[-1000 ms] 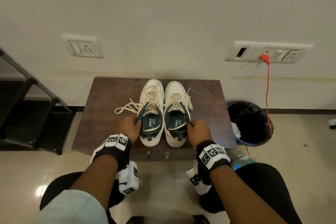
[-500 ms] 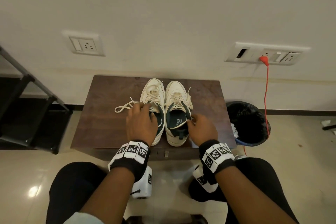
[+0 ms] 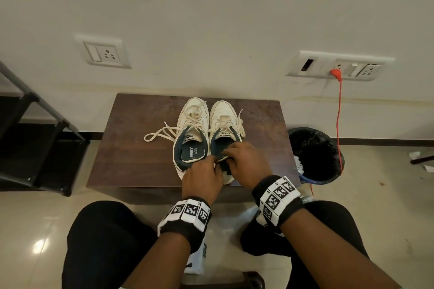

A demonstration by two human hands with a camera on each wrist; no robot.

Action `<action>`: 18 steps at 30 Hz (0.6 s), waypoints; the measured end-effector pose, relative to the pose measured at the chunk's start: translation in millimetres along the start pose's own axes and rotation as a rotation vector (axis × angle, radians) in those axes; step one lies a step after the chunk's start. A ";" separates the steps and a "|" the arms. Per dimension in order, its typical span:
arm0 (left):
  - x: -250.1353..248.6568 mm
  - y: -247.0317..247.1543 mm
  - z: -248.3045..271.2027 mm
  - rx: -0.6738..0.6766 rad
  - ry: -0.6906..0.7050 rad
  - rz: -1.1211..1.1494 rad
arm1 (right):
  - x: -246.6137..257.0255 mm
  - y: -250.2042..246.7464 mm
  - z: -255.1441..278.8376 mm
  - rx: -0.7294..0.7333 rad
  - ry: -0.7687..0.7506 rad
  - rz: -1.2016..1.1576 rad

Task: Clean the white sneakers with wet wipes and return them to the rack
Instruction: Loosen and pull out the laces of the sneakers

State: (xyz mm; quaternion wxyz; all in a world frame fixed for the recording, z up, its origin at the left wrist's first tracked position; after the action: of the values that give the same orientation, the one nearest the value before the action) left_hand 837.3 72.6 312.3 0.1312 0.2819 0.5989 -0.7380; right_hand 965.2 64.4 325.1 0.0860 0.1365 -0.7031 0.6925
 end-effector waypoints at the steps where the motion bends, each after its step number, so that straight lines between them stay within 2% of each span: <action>1: 1.1 2.1 0.5 0.002 -0.005 0.010 | -0.5 0.7 -0.5 0.008 -0.018 0.027; 11: 6.0 17.5 -2.2 0.029 -0.045 0.013 | 0.4 -2.8 -13.6 0.216 0.017 0.216; 18: 4.0 15.0 -2.1 0.029 0.049 0.029 | 6.7 -7.2 -24.8 0.308 0.082 0.239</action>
State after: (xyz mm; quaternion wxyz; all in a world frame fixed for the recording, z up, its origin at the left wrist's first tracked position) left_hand 842.6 71.4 297.6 0.1230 0.3106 0.5871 -0.7374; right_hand 959.4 88.5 334.7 0.0098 0.0353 -0.5960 0.8021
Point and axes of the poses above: each hand's wrist, its own z-axis away from the middle knuckle, its own y-axis out of the palm, x = y × z, the point moved 2 cm from there along -z, towards the middle knuckle, and after that the axes turned 1 degree about z, right-handed, at the moved point
